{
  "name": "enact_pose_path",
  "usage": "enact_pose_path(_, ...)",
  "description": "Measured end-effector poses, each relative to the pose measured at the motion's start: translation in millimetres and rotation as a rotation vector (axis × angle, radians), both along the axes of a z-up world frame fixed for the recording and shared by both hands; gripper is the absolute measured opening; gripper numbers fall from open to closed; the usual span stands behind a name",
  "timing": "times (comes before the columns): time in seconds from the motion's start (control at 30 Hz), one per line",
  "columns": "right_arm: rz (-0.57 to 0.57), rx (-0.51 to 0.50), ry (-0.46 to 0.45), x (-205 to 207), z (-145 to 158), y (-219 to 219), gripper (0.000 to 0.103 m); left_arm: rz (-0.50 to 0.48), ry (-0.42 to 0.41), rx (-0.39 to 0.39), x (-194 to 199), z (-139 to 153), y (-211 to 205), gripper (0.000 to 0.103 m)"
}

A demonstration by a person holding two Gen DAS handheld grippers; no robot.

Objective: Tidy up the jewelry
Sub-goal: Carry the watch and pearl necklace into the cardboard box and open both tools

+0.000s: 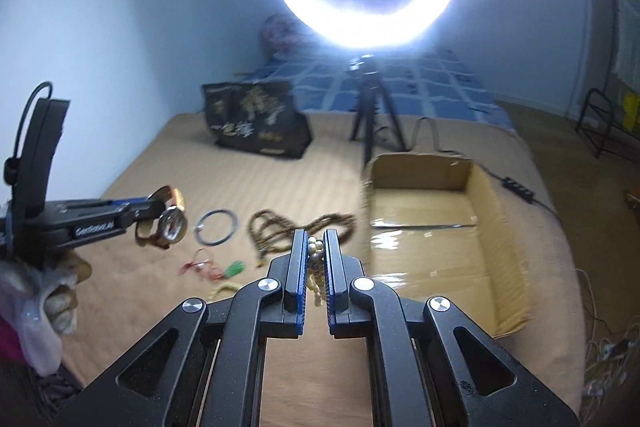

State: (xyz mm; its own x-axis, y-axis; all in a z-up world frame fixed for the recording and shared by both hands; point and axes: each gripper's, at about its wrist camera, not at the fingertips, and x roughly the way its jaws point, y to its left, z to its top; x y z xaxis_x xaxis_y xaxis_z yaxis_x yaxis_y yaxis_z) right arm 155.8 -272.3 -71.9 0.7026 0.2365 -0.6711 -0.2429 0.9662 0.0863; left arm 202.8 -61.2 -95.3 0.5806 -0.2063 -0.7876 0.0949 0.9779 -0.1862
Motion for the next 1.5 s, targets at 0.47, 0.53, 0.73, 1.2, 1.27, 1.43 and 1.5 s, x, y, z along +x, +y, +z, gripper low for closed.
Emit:
enact_pose_path(0.47,-0.138,-0.01,0.036,24,-14,-82,0.006,-0.128,-0.008,-0.047,34,-1,-101,0.008)
enact_pose_path(0.53,-0.148,-0.014,0.045,26,-19,-90,0.006,-0.147,-0.01,-0.041,39,-3,-116,0.008)
enact_pose_path(0.73,-0.183,-0.003,0.079,33,-34,-114,0.006,-0.186,0.009,-0.035,57,-20,-152,0.008)
enact_pose_path(1.2,-0.237,0.004,0.107,37,-50,-127,0.066,-0.232,-0.004,-0.004,67,-34,-181,0.043)
enact_pose_path(1.27,-0.242,0.002,0.098,36,-48,-127,0.066,-0.225,-0.01,-0.003,67,-32,-176,0.043)
enact_pose_path(1.43,-0.256,0.004,0.094,34,-44,-126,0.066,-0.206,-0.017,0.001,65,-27,-164,0.043)
enact_pose_path(1.5,-0.257,0.001,0.095,34,-44,-124,0.066,-0.197,-0.018,0.004,64,-25,-159,0.043)
